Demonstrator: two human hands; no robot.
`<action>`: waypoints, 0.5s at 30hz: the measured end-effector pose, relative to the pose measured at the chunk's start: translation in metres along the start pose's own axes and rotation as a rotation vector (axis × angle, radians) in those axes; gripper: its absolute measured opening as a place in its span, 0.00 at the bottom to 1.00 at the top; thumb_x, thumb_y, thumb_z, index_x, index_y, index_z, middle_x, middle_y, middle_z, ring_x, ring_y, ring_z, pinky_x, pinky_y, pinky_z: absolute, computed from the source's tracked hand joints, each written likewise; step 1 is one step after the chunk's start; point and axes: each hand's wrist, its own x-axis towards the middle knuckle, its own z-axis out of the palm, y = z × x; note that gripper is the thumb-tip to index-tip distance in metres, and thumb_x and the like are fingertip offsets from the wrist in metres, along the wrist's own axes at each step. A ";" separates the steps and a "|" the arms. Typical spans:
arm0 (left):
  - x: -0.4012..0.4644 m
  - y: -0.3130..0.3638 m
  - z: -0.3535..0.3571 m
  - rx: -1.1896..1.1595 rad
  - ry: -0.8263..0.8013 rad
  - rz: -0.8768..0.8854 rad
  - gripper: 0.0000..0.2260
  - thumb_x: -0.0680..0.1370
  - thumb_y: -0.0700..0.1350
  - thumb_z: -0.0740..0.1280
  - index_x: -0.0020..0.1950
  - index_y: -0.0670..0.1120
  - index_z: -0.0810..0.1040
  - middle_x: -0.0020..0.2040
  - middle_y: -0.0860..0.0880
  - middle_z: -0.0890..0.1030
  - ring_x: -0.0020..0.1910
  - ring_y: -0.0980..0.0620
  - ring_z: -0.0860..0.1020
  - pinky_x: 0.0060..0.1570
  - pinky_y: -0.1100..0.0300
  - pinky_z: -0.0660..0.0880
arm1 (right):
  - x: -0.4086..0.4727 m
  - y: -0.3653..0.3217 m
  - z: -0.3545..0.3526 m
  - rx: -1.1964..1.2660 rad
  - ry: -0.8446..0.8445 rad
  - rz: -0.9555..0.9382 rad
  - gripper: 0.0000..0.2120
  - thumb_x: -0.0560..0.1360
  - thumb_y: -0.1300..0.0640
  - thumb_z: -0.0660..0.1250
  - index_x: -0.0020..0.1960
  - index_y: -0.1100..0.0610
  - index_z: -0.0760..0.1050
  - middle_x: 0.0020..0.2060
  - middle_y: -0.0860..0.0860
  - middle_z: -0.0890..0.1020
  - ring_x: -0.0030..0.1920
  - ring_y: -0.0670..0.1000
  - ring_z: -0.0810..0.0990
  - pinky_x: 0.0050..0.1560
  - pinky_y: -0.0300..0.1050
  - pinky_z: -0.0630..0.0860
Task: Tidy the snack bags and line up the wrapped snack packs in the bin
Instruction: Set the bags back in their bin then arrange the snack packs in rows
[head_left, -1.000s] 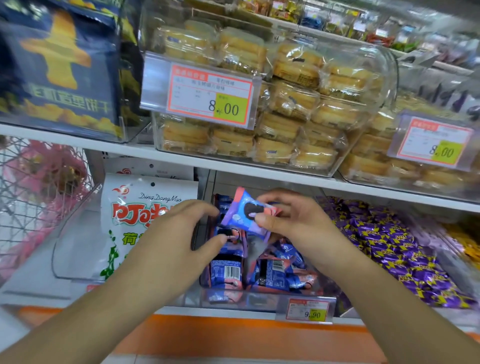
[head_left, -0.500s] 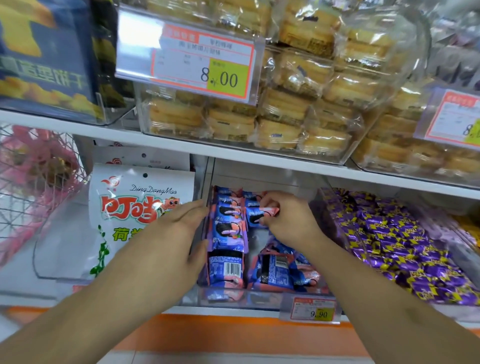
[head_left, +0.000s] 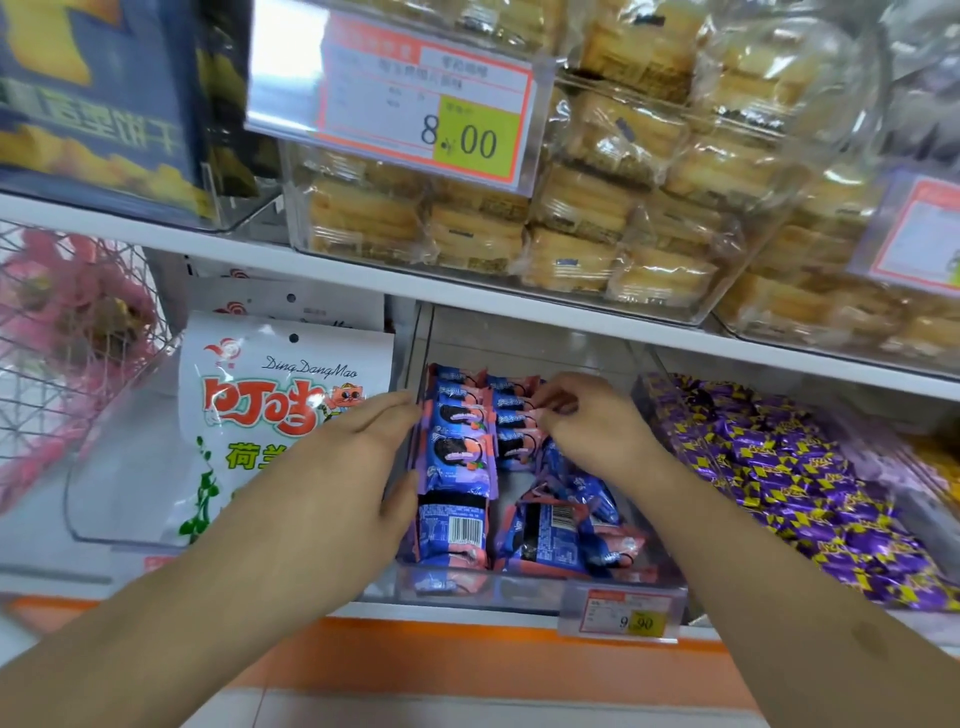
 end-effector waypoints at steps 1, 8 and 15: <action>0.000 0.001 0.000 0.003 -0.003 -0.002 0.27 0.83 0.50 0.62 0.82 0.55 0.61 0.83 0.61 0.60 0.79 0.57 0.64 0.72 0.68 0.61 | -0.003 -0.002 -0.009 0.002 -0.010 0.013 0.05 0.78 0.58 0.70 0.50 0.50 0.83 0.45 0.44 0.85 0.47 0.46 0.83 0.48 0.41 0.80; -0.001 0.001 -0.001 0.011 -0.030 -0.012 0.28 0.84 0.51 0.61 0.83 0.54 0.59 0.83 0.60 0.58 0.80 0.57 0.63 0.74 0.65 0.62 | -0.052 -0.018 -0.045 -0.267 -0.510 -0.013 0.18 0.76 0.40 0.72 0.65 0.41 0.79 0.63 0.41 0.77 0.61 0.45 0.77 0.60 0.40 0.72; -0.002 0.005 -0.004 0.016 -0.029 -0.016 0.28 0.84 0.50 0.61 0.84 0.53 0.58 0.84 0.59 0.57 0.80 0.56 0.63 0.75 0.64 0.62 | -0.055 -0.011 -0.030 -0.537 -0.662 -0.038 0.46 0.68 0.31 0.75 0.80 0.42 0.62 0.80 0.46 0.63 0.79 0.53 0.62 0.78 0.52 0.65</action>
